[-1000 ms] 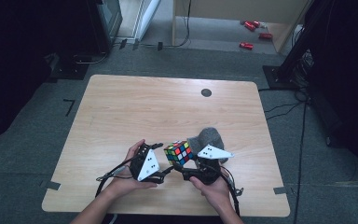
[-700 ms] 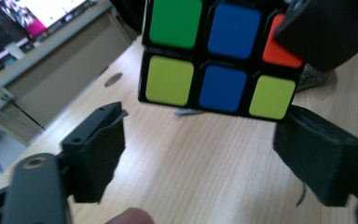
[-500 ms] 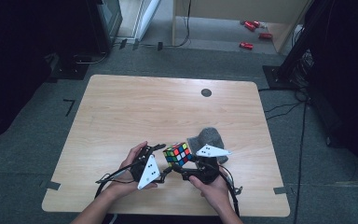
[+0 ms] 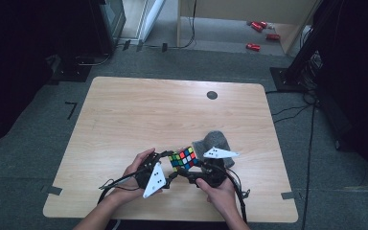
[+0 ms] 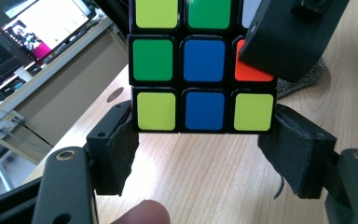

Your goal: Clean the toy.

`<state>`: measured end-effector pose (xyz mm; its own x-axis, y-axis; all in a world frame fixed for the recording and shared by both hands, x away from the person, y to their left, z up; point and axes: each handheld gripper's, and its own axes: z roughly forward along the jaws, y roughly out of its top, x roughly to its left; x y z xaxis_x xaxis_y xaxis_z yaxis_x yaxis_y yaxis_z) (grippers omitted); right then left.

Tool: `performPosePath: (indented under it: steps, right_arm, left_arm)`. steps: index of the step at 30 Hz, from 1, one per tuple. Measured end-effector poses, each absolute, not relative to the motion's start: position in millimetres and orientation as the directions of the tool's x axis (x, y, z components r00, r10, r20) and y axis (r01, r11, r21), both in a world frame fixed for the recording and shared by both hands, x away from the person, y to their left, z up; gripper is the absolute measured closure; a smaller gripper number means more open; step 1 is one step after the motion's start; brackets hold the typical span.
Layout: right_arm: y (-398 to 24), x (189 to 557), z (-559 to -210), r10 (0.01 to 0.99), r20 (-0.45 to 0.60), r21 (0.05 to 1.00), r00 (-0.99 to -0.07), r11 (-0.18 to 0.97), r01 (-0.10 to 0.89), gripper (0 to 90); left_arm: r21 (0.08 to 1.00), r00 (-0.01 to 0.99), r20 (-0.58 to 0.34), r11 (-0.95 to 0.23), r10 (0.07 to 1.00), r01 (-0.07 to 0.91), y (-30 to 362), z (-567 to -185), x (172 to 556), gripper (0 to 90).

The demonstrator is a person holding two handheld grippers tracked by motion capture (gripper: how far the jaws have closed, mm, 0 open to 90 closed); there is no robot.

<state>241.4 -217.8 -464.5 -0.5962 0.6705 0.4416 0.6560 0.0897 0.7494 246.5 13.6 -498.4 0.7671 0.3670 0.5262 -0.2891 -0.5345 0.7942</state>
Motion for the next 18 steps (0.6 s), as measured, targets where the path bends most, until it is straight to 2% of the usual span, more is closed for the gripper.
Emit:
performPosePath:
  steps: [8,18]
  right_arm:
    - [-219.7,244.0,-466.8,0.662,0.47,0.731,-0.584,0.079,0.678,34.4]
    - [-224.8,247.7,-469.0,0.625,0.523,0.716,-0.579,0.047,0.696,33.0]
  left_arm:
    - [0.788,0.764,0.534,-0.54,0.361,-0.296,13.0,-498.8,245.3,34.0]
    - [0.805,0.786,0.503,-0.528,0.36,-0.273,13.8,-496.0,245.5,34.7]
